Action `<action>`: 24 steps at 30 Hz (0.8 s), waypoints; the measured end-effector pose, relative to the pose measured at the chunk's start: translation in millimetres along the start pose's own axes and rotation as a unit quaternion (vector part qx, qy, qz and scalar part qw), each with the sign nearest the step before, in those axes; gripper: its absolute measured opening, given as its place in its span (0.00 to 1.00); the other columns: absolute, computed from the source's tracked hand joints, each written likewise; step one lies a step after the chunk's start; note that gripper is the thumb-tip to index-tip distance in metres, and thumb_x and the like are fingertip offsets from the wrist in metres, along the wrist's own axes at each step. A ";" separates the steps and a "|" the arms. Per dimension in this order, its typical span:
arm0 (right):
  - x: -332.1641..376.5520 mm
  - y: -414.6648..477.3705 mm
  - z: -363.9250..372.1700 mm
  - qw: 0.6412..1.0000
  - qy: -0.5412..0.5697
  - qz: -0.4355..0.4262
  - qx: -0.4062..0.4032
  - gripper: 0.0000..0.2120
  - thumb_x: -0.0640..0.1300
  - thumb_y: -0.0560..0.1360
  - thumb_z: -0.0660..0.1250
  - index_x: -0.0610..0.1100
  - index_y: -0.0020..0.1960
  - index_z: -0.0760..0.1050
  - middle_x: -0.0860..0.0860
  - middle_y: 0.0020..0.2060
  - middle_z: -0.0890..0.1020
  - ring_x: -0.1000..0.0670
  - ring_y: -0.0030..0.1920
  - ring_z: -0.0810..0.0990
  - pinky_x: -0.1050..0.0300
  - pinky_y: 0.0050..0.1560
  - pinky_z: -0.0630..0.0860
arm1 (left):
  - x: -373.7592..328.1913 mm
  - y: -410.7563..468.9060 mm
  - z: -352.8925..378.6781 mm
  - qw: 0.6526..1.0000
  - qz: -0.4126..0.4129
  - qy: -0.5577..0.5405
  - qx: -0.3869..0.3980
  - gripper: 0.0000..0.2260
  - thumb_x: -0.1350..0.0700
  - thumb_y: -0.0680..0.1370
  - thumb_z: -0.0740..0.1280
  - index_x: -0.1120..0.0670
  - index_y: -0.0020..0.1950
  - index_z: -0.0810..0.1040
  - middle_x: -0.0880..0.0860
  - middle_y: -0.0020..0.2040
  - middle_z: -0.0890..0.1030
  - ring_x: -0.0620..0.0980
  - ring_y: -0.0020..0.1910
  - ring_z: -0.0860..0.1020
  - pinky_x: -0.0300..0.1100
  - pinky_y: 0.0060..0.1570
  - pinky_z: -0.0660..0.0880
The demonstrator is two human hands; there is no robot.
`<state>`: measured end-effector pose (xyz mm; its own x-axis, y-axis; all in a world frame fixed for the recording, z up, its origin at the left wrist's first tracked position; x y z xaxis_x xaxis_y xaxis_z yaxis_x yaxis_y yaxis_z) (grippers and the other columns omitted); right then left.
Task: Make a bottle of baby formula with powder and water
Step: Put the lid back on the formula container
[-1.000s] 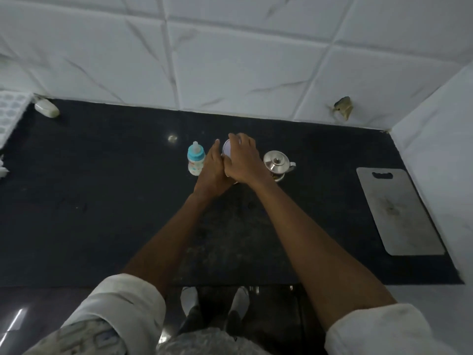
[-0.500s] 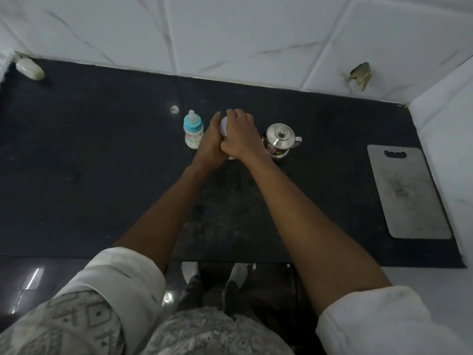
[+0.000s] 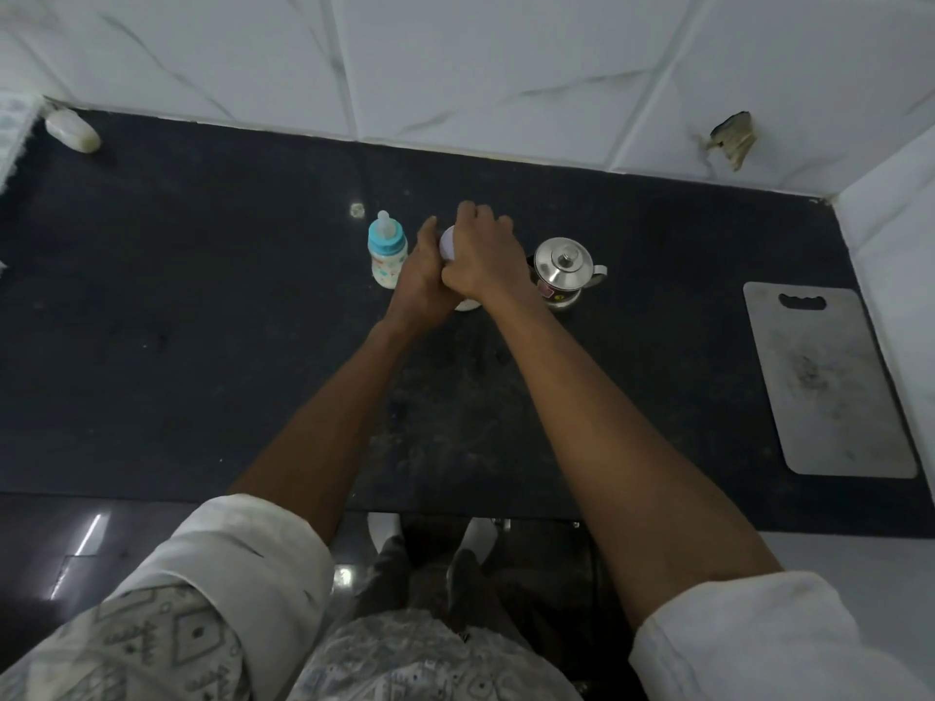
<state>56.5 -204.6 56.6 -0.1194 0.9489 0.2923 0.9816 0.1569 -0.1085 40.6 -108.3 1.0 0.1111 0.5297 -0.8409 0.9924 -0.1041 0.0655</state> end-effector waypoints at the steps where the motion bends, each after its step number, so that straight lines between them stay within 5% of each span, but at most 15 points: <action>1: -0.4 -1.4 0.5 0.999 -0.015 0.019 -0.022 0.34 0.49 0.72 0.74 0.40 0.73 0.65 0.41 0.66 0.74 0.40 0.63 0.75 0.51 0.53 0.75 | 1.2 0.4 0.3 1.000 -0.003 0.003 -0.004 0.41 0.58 0.75 0.77 0.70 0.78 0.56 0.64 0.66 0.79 0.59 0.65 0.79 0.52 0.65 0.76; 5: -5.8 -6.4 2.1 0.994 -0.051 0.059 -0.080 0.34 0.61 0.73 0.72 0.41 0.69 0.67 0.42 0.61 0.76 0.42 0.56 0.80 0.52 0.47 0.73 | 4.2 1.3 2.3 1.000 -0.025 0.009 -0.005 0.44 0.57 0.74 0.77 0.66 0.80 0.55 0.60 0.69 0.77 0.56 0.67 0.77 0.40 0.67 0.72; 8: -12.4 -6.1 -0.4 0.994 -0.058 0.062 -0.070 0.39 0.64 0.72 0.71 0.41 0.72 0.64 0.41 0.65 0.75 0.41 0.61 0.78 0.49 0.52 0.75 | 6.2 1.3 3.5 0.999 -0.034 0.008 -0.004 0.46 0.55 0.73 0.78 0.65 0.81 0.53 0.60 0.71 0.75 0.56 0.70 0.76 0.45 0.70 0.72; 13: -7.6 1.5 -11.6 0.993 -0.039 -0.038 0.104 0.44 0.51 0.73 0.76 0.45 0.80 0.55 0.40 0.78 0.61 0.36 0.76 0.63 0.39 0.70 0.71 | 5.2 1.5 2.9 0.999 -0.036 0.008 -0.016 0.46 0.58 0.73 0.79 0.67 0.80 0.54 0.62 0.73 0.74 0.58 0.73 0.73 0.50 0.73 0.70; 16: -0.9 7.2 -12.5 0.984 -0.054 -0.063 0.158 0.30 0.46 0.76 0.73 0.45 0.75 0.67 0.41 0.70 0.72 0.39 0.67 0.74 0.44 0.65 0.76 | 3.6 0.7 2.2 0.999 -0.028 0.010 -0.011 0.46 0.59 0.72 0.80 0.67 0.80 0.55 0.62 0.73 0.74 0.59 0.72 0.75 0.55 0.71 0.72; 18: 0.6 7.1 -12.5 0.985 -0.070 -0.061 0.142 0.23 0.47 0.77 0.71 0.45 0.70 0.71 0.41 0.65 0.74 0.40 0.62 0.77 0.45 0.61 0.78 | 3.1 -0.1 2.2 0.999 -0.028 0.012 -0.009 0.47 0.60 0.71 0.81 0.67 0.80 0.55 0.62 0.72 0.75 0.59 0.71 0.75 0.55 0.70 0.73; 24: -2.4 1.1 -8.9 0.994 -0.096 0.019 0.052 0.34 0.55 0.75 0.72 0.45 0.76 0.64 0.39 0.69 0.71 0.39 0.65 0.76 0.48 0.58 0.76 | 1.9 -0.2 4.1 0.999 -0.038 0.013 -0.010 0.44 0.59 0.73 0.79 0.67 0.79 0.56 0.61 0.72 0.75 0.58 0.72 0.74 0.49 0.71 0.72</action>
<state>59.2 -209.1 64.2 -0.1178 0.9880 0.1000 0.9665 0.1372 -0.2169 40.5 -110.7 -2.8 0.0363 0.5572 -0.8296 0.9988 -0.0464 0.0126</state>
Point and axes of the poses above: each hand's wrist, its own y-axis towards the middle knuckle, its own z-axis out of the palm, x = y × z, the point moved 4 cm from there along y, towards the middle knuckle
